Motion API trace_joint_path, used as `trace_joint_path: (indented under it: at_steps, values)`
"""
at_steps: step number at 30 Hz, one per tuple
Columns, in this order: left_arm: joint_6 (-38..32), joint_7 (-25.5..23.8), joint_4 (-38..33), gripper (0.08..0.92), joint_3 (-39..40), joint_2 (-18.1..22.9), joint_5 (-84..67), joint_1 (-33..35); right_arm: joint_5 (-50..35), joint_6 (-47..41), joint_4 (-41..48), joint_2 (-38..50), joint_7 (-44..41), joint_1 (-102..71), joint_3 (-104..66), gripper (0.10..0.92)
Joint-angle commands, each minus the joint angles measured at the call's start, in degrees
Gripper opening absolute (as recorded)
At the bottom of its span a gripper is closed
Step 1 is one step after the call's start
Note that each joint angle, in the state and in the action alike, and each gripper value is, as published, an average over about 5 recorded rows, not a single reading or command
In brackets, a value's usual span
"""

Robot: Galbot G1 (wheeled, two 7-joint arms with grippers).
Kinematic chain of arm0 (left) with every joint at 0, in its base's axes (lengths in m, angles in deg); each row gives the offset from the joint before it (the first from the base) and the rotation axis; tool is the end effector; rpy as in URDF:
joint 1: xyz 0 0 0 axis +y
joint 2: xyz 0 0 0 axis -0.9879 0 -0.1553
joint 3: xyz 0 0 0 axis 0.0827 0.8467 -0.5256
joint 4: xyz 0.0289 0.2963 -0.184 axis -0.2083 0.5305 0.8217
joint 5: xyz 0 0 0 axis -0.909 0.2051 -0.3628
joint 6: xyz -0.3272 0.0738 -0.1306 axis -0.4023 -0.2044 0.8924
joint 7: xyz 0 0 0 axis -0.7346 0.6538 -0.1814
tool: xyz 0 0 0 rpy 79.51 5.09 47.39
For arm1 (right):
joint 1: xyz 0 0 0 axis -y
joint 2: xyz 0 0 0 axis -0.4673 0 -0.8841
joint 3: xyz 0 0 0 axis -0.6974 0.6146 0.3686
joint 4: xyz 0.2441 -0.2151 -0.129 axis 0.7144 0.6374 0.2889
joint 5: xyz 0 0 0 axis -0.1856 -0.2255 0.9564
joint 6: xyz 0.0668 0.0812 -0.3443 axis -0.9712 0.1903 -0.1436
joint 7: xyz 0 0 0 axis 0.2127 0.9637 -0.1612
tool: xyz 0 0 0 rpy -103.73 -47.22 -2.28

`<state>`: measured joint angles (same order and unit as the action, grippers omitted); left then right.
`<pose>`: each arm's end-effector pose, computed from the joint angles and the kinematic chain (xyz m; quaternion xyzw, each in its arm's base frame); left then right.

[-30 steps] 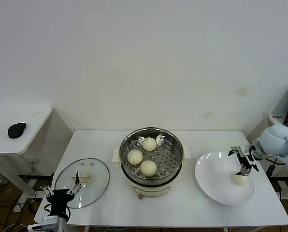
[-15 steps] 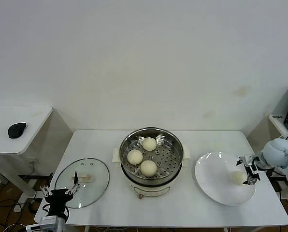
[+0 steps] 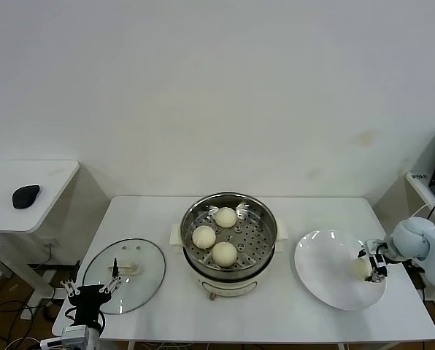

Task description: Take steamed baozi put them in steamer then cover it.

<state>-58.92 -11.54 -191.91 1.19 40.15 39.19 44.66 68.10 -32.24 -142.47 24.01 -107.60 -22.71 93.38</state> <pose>0.1606 0.0711 -0.3164 0.1058 -0.9872 -0.1067 0.0533 0.4422 -0.2681 -0.2454 0.4265 -0.5518 0.5591 0.4483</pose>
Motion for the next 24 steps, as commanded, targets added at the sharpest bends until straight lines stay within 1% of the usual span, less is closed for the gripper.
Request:
trace_joint_path:
  at_steps: [1,4,10,14,18,24]
  values:
    - [0.0,0.0,-0.2,0.823,0.0,0.0,0.0,0.0,0.4,-0.4,0.9,-0.7,0.1,-0.3,-0.5,0.623]
    - [0.0,0.0,-0.2,0.823,0.0,0.0,0.1,0.0,-0.1,-0.5,0.3,-0.3,-0.1,0.7,0.0,0.585]
    - [0.0,0.0,-0.3,0.823,0.0,-0.1,0.2,-0.1,-4.7,-2.9,-4.1,2.7,-1.2,9.5,6.0,0.565]
    - [0.0,0.0,-0.3,0.823,0.3,-0.1,0.1,-0.3,-10.7,-6.0,-8.5,4.8,-1.6,18.6,11.4,0.566]
    - [0.0,0.0,-0.5,0.823,0.8,-0.1,0.2,-0.5,-18.7,-9.5,-13.3,5.5,-1.4,30.7,17.0,0.569]
    - [0.0,0.0,-0.5,0.823,1.3,-0.3,0.1,-0.7,-30.7,-14.9,-19.5,2.0,0.2,54.4,34.6,0.576]
